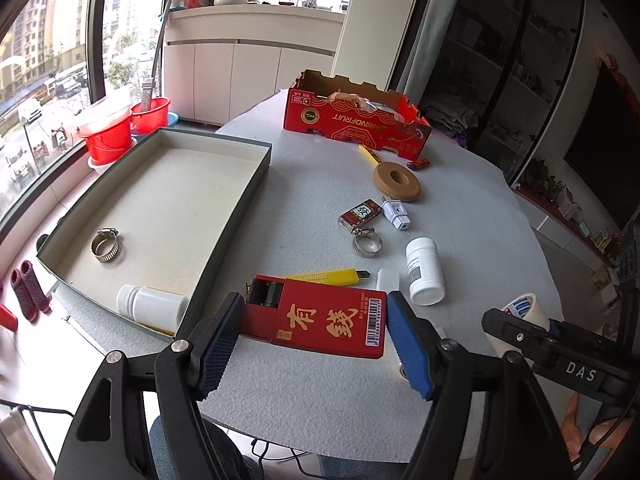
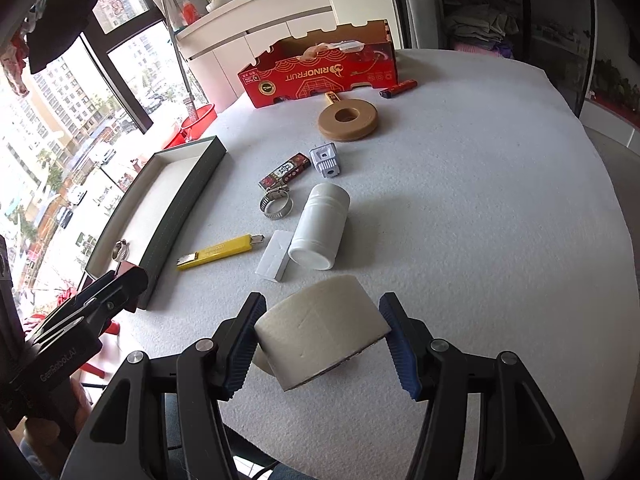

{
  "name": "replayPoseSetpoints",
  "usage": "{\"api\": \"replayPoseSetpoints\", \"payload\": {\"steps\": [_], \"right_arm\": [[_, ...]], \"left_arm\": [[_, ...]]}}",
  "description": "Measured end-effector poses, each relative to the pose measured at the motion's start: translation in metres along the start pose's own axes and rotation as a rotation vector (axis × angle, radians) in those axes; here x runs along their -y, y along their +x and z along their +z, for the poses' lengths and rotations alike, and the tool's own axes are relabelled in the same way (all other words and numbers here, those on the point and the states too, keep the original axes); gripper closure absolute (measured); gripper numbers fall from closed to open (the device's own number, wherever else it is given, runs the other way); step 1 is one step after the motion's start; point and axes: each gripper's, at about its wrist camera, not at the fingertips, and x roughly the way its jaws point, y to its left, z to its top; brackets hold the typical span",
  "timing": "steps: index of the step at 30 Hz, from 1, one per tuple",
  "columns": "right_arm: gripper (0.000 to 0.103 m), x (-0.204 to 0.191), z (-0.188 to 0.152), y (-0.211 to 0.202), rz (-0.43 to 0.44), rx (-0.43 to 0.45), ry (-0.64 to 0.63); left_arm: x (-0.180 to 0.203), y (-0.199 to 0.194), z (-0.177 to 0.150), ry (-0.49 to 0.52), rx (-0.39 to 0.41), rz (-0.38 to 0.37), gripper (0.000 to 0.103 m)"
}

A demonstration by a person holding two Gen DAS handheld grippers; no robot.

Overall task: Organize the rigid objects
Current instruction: 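Carry the red card box and tape roll over the green tray with both grippers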

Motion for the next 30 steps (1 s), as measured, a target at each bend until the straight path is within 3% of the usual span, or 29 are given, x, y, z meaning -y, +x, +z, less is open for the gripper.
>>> {"api": "replayPoseSetpoints", "payload": {"steps": [16, 30], "right_arm": [[0.043, -0.113, 0.031, 0.018, 0.148, 0.039, -0.172], [0.043, -0.181, 0.06, 0.069, 0.19, -0.004, -0.274]], "left_arm": [[-0.084, -0.038, 0.013, -0.167, 0.135, 0.194, 0.028], [-0.135, -0.007, 0.038, -0.248, 0.143, 0.244, 0.028]]}}
